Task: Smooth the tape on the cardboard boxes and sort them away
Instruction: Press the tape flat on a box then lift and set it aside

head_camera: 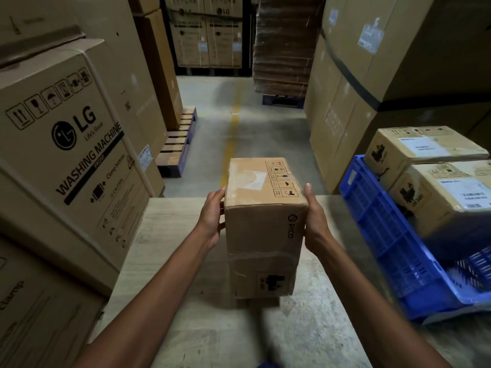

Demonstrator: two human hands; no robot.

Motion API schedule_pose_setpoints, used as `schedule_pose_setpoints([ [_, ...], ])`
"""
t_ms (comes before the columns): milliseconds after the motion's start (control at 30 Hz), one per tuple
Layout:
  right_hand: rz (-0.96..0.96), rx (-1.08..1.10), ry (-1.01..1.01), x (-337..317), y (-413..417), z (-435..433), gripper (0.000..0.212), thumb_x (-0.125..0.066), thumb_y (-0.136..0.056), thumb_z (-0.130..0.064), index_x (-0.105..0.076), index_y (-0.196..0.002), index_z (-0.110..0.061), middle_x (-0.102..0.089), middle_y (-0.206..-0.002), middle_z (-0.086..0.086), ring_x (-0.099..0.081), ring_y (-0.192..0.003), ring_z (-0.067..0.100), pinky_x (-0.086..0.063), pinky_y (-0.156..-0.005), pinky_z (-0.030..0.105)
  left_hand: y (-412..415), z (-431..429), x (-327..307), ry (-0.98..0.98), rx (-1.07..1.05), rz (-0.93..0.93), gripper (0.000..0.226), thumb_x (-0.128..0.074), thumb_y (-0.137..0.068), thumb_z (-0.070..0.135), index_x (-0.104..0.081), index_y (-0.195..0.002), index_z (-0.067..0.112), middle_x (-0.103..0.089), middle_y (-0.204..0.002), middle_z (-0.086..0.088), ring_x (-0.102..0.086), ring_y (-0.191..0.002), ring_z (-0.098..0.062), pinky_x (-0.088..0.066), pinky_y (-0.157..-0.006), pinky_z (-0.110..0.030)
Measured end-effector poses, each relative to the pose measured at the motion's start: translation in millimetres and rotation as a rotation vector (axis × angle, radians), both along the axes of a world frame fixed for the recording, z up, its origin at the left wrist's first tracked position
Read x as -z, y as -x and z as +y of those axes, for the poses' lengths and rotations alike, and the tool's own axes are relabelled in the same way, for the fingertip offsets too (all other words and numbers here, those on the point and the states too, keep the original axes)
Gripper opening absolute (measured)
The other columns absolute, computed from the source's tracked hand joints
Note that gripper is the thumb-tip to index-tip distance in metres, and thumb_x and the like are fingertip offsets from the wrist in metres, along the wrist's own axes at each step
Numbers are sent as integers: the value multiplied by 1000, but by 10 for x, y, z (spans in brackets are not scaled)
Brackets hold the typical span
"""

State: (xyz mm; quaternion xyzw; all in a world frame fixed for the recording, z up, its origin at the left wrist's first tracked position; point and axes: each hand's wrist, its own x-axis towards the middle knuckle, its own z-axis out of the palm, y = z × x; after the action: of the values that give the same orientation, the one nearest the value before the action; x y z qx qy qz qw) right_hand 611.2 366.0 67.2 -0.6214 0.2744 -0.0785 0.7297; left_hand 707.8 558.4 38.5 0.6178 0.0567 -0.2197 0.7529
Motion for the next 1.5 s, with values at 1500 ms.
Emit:
schedule_pose_setpoints([
  [1500,-53,-392,1587,-13,86,96,43,-43,-95,-49,-67,-113,-19,-68,-119,4,-62,-104,22,-50,-83,34,283,-281,-304,-1065,350,-1212,26,-58,-95,30,-68,-106,10,-69,-112,-9,-60,-103,-23,-51,-90,-36],
])
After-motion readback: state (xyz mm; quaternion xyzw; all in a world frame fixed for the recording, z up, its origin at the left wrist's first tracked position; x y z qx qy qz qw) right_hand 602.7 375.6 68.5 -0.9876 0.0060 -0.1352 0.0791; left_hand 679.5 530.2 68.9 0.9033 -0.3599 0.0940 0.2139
